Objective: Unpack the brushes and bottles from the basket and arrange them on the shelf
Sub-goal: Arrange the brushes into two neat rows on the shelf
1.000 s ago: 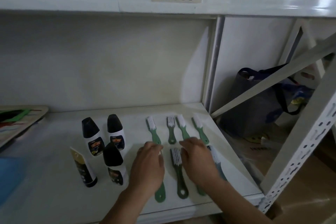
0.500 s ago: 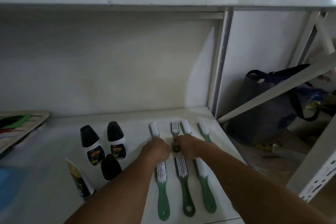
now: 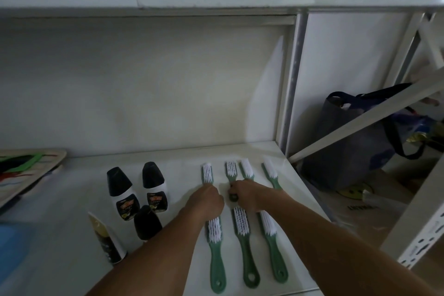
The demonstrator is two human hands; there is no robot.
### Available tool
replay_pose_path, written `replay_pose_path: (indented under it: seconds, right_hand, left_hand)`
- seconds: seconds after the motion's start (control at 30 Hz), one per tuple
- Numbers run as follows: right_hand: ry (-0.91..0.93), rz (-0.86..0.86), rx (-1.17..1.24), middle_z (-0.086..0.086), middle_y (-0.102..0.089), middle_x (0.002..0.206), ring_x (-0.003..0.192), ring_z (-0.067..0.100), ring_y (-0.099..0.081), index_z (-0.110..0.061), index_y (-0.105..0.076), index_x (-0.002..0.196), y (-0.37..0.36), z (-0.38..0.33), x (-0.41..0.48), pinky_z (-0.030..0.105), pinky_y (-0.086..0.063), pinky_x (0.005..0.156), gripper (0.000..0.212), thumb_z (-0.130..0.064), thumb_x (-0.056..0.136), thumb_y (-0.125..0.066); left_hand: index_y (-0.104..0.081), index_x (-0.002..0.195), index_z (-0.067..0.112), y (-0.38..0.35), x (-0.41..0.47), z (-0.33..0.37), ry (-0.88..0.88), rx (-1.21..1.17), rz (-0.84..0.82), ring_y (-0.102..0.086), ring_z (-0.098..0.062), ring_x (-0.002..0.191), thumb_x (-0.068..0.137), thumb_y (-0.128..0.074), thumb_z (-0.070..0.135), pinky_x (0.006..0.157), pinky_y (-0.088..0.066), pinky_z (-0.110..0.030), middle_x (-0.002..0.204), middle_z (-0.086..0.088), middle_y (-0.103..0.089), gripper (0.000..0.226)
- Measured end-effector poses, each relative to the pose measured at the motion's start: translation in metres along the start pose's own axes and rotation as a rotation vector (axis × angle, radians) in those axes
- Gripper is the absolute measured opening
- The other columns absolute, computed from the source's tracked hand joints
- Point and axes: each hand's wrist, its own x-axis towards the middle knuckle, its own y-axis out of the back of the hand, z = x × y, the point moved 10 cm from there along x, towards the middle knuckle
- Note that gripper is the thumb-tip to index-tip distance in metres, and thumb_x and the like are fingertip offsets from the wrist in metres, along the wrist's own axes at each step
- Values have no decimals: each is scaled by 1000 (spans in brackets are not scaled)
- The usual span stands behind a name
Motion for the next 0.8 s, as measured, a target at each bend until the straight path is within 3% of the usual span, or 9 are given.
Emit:
replay_pose_path:
  seconds: [0.17, 0.3, 0.5, 0.67, 0.73, 0.8]
  right_hand:
    - [12, 6, 10, 15, -67, 115, 100, 30, -65, -5, -66, 117, 1, -2, 0, 40, -54, 91, 29, -7, 94, -49]
    - [11, 15, 20, 15, -66, 115, 100, 29, -65, -4, -62, 121, 2, -2, 1, 39, -54, 90, 30, -8, 93, -51]
    - [9, 5, 16, 14, -65, 113, 98, 29, -64, -7, -62, 120, -1, -4, 1, 39, -54, 86, 31, -4, 91, -52]
    - [16, -10, 7, 15, -65, 109, 97, 30, -65, -6, -63, 116, 1, -7, -2, 41, -55, 88, 27, -5, 93, -51]
    - [27, 15, 16, 14, -66, 116, 107, 30, -65, -7, -62, 121, 7, -8, -7, 40, -53, 93, 31, -4, 92, -53]
    - [-1, 99, 86, 10, -64, 126, 116, 28, -61, -12, -61, 129, 22, 2, -14, 38, -50, 98, 42, 0, 90, -54]
  left_hand:
    - [-59, 126, 4, 1, 0, 7, -66, 125, 13, -56, -30, 120, 95, -43, 20, 82, -39, -30, 131, -14, -59, 37]
    - [-59, 124, -3, -6, -6, 11, -119, 126, -41, -46, -31, 128, 102, -32, 14, 104, -34, -33, 132, -16, -57, 39]
    - [-59, 112, 1, -6, -1, 6, -106, 105, -33, -58, -24, 102, 97, -40, 23, 82, -43, -28, 120, -12, -59, 33]
    - [-58, 122, 4, 2, -8, 11, -108, 105, 17, -56, -28, 118, 96, -42, 21, 95, -46, -34, 131, -11, -56, 35]
    - [-59, 119, 1, 1, -11, 14, -125, 94, -15, -54, -27, 118, 97, -41, 20, 96, -45, -32, 132, -13, -54, 34]
    - [-55, 128, 1, 2, -11, 13, -138, 67, -1, -47, -27, 128, 99, -40, 19, 104, -39, -32, 141, -14, -48, 38]
